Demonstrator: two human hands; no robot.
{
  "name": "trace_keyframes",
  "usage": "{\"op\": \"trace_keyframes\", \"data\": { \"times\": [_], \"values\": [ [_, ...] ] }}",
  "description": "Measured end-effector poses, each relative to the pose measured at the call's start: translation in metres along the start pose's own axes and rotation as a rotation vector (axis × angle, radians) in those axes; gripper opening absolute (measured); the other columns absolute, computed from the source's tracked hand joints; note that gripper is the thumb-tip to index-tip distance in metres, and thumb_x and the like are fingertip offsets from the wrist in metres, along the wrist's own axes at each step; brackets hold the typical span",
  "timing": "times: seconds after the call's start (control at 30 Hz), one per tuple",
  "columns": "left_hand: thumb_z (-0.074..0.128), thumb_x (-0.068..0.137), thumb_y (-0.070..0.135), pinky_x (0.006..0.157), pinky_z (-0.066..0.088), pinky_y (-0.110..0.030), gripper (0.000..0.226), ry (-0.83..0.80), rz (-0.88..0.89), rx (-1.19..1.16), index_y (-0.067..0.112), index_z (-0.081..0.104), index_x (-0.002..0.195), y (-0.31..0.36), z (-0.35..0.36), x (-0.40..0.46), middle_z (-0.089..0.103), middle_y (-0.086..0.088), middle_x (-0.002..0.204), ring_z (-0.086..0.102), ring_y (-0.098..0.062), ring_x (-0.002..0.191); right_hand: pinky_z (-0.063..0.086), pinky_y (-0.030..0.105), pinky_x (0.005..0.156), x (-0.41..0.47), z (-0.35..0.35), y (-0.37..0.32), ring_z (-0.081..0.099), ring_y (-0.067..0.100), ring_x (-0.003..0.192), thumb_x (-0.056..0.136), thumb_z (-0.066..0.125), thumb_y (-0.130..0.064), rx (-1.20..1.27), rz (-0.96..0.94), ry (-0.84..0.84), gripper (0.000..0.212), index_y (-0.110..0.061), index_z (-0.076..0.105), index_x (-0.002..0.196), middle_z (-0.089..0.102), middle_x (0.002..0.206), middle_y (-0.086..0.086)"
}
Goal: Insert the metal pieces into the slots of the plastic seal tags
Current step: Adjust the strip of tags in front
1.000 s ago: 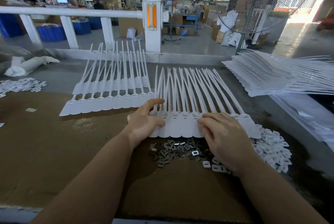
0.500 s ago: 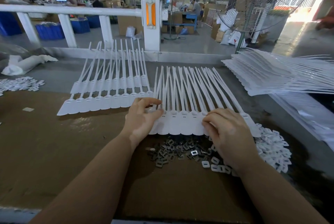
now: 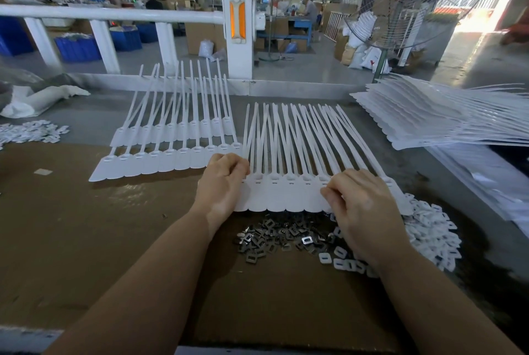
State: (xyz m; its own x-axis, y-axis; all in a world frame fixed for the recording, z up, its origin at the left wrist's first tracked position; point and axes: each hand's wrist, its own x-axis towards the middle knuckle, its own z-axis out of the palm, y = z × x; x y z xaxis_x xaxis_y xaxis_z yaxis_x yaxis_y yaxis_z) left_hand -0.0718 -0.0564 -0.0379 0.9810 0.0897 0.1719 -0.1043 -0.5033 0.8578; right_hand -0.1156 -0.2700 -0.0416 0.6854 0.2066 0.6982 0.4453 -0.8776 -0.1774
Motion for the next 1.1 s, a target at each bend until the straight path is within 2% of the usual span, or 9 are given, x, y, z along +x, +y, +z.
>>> {"op": "trace_keyframes", "data": {
  "times": [0.13, 0.3, 0.33, 0.37, 0.43, 0.5, 0.63, 0.83, 1.1],
  "values": [
    [0.045, 0.098, 0.030, 0.086, 0.032, -0.027, 0.028, -0.001, 0.002, 0.028, 0.027, 0.053, 0.071, 0.0012, 0.0008, 0.0004, 0.044, 0.011, 0.089, 0.049, -0.013, 0.090, 0.037, 0.032, 0.065, 0.0003, 0.0002, -0.0003, 0.043, 0.017, 0.065, 0.087, 0.054, -0.017, -0.002, -0.003, 0.014, 0.023, -0.010, 0.051, 0.065, 0.049, 0.065, -0.001],
    [0.052, 0.095, 0.025, 0.076, 0.028, -0.014, 0.030, 0.044, 0.082, 0.052, 0.024, 0.054, 0.065, 0.0033, 0.0029, -0.0008, 0.042, 0.009, 0.089, 0.048, -0.011, 0.092, 0.036, 0.034, 0.062, 0.0011, 0.0006, -0.0005, 0.038, 0.015, 0.064, 0.089, 0.051, -0.019, -0.009, -0.012, 0.026, 0.026, -0.013, 0.046, 0.064, 0.040, 0.065, -0.006],
    [0.053, 0.095, 0.025, 0.078, 0.030, -0.014, 0.029, 0.052, 0.101, 0.059, 0.024, 0.055, 0.065, 0.0035, 0.0032, -0.0014, 0.042, 0.010, 0.088, 0.049, -0.012, 0.093, 0.035, 0.034, 0.062, 0.0014, 0.0006, -0.0008, 0.037, 0.015, 0.064, 0.090, 0.050, -0.020, -0.010, -0.018, 0.030, 0.027, -0.016, 0.043, 0.064, 0.039, 0.065, -0.007],
    [0.053, 0.094, 0.026, 0.085, 0.032, -0.018, 0.029, 0.057, 0.118, 0.076, 0.025, 0.056, 0.066, 0.0034, 0.0034, -0.0019, 0.042, 0.013, 0.087, 0.049, -0.013, 0.094, 0.035, 0.033, 0.062, 0.0014, 0.0003, -0.0011, 0.036, 0.015, 0.063, 0.091, 0.047, -0.023, -0.011, -0.025, 0.035, 0.028, -0.018, 0.039, 0.065, 0.037, 0.065, -0.007],
    [0.054, 0.094, 0.029, 0.098, 0.036, -0.037, 0.028, 0.068, 0.148, 0.103, 0.025, 0.057, 0.066, 0.0028, 0.0035, -0.0025, 0.043, 0.014, 0.087, 0.050, -0.013, 0.094, 0.033, 0.032, 0.062, 0.0012, 0.0003, -0.0016, 0.034, 0.014, 0.063, 0.092, 0.043, -0.025, -0.012, -0.042, 0.046, 0.027, -0.021, 0.034, 0.067, 0.035, 0.064, -0.008],
    [0.055, 0.093, 0.029, 0.098, 0.036, -0.047, 0.026, 0.074, 0.184, 0.112, 0.023, 0.058, 0.068, 0.0032, 0.0033, -0.0034, 0.044, 0.013, 0.087, 0.049, -0.013, 0.094, 0.033, 0.031, 0.062, 0.0010, 0.0005, -0.0015, 0.034, 0.014, 0.062, 0.093, 0.042, -0.027, -0.014, -0.051, 0.051, 0.028, -0.021, 0.032, 0.067, 0.034, 0.064, -0.008],
    [0.056, 0.092, 0.029, 0.096, 0.038, -0.048, 0.023, 0.073, 0.262, 0.148, 0.021, 0.060, 0.071, 0.0042, 0.0037, -0.0049, 0.046, 0.005, 0.092, 0.049, -0.014, 0.094, 0.034, 0.032, 0.061, 0.0008, 0.0015, -0.0005, 0.034, 0.014, 0.060, 0.092, 0.050, -0.025, -0.039, -0.068, 0.038, 0.034, -0.020, 0.033, 0.064, 0.033, 0.061, -0.008],
    [0.057, 0.091, 0.031, 0.095, 0.037, -0.048, 0.033, 0.091, 0.314, 0.184, 0.007, 0.070, 0.071, 0.0059, 0.0052, -0.0053, 0.048, 0.005, 0.091, 0.048, -0.014, 0.095, 0.035, 0.031, 0.061, 0.0005, 0.0019, -0.0003, 0.034, 0.013, 0.059, 0.089, 0.056, -0.025, -0.032, -0.083, 0.038, 0.034, -0.021, 0.034, 0.063, 0.033, 0.061, -0.008],
    [0.055, 0.094, 0.023, 0.094, 0.037, -0.047, 0.032, 0.086, 0.342, 0.152, 0.017, 0.057, 0.062, 0.0071, 0.0054, -0.0070, 0.045, 0.006, 0.090, 0.049, -0.014, 0.095, 0.036, 0.031, 0.064, -0.0004, 0.0024, 0.0014, 0.037, 0.012, 0.065, 0.086, 0.066, -0.017, -0.042, -0.061, 0.041, 0.031, -0.011, 0.049, 0.061, 0.044, 0.063, -0.003]
  ]
}}
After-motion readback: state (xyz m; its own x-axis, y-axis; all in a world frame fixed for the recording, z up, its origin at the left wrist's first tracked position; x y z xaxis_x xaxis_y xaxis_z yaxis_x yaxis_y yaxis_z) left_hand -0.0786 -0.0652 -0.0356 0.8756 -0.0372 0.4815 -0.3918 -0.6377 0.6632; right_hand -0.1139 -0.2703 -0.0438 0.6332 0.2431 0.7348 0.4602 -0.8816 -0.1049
